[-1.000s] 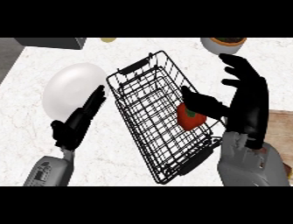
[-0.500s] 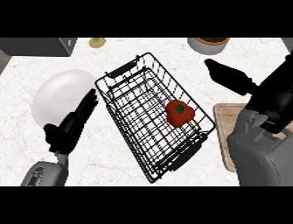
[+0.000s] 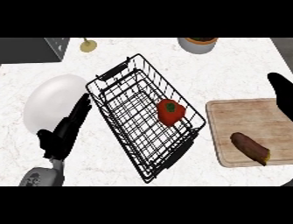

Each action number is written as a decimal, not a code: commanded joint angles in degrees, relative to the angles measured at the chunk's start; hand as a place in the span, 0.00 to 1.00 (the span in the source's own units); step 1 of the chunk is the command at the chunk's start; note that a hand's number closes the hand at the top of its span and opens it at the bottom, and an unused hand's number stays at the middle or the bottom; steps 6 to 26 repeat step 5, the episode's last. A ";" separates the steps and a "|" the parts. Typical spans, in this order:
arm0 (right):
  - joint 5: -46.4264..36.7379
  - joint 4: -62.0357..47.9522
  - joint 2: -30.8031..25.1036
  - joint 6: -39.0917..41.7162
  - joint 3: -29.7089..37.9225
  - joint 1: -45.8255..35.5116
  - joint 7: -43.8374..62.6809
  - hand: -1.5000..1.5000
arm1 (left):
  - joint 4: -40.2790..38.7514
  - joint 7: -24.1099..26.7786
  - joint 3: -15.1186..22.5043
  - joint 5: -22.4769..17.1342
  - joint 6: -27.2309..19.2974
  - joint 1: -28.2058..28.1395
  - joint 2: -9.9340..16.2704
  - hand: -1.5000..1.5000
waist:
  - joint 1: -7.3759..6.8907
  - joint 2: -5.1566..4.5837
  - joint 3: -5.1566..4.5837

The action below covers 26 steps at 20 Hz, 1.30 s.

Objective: Pick the bell pepper from the cutting board and place it in the tiered basket

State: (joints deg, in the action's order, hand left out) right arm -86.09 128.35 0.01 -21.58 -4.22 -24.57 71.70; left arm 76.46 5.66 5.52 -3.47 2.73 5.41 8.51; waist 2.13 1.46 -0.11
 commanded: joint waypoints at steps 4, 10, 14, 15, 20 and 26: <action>-1.46 25.10 -0.01 9.38 -6.72 15.57 10.76 0.00 | 1.21 -0.43 -1.01 -0.13 -0.79 -1.07 0.52 0.50 | 2.02 0.45 0.04; -0.71 28.44 -0.01 11.09 -7.08 18.94 9.36 0.00 | 1.49 -0.19 -1.43 -0.73 0.14 -1.58 1.22 0.50 | 1.89 0.26 0.07; -0.71 28.44 -0.01 11.09 -7.08 18.94 9.36 0.00 | 1.49 -0.19 -1.43 -0.73 0.14 -1.58 1.22 0.50 | 1.89 0.26 0.07; -0.71 28.44 -0.01 11.09 -7.08 18.94 9.36 0.00 | 1.49 -0.19 -1.43 -0.73 0.14 -1.58 1.22 0.50 | 1.89 0.26 0.07; -0.71 28.44 -0.01 11.09 -7.08 18.94 9.36 0.00 | 1.49 -0.19 -1.43 -0.73 0.14 -1.58 1.22 0.50 | 1.89 0.26 0.07; -0.71 28.44 -0.01 11.09 -7.08 18.94 9.36 0.00 | 1.49 -0.19 -1.43 -0.73 0.14 -1.58 1.22 0.50 | 1.89 0.26 0.07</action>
